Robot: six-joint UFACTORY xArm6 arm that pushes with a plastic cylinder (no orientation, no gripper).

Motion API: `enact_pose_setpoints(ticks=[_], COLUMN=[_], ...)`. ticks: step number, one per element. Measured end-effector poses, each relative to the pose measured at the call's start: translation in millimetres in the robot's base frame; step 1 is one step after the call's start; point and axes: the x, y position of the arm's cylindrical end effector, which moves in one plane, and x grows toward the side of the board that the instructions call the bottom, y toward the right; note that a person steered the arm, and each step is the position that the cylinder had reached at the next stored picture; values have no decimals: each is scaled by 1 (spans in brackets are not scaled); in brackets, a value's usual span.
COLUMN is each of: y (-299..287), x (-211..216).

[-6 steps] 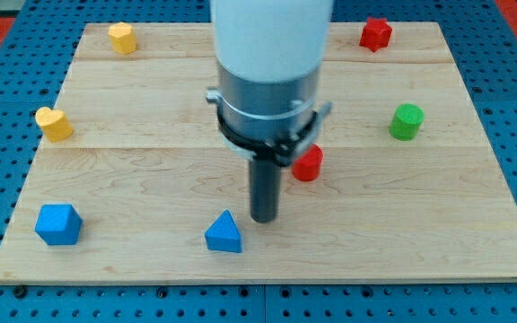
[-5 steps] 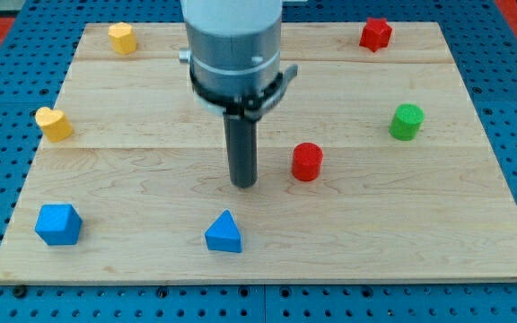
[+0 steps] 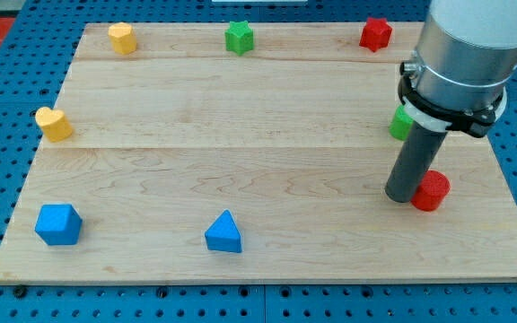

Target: Push the red circle to the bottom right

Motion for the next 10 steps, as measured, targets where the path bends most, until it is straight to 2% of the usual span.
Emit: enact_pose_setpoints(ticks=[1,2,3,5,6,7,8,9,10], y=[2,57,85,85,85,131,189,168,112], x=[-17,-19,-17,22,15,-12,21,56,59])
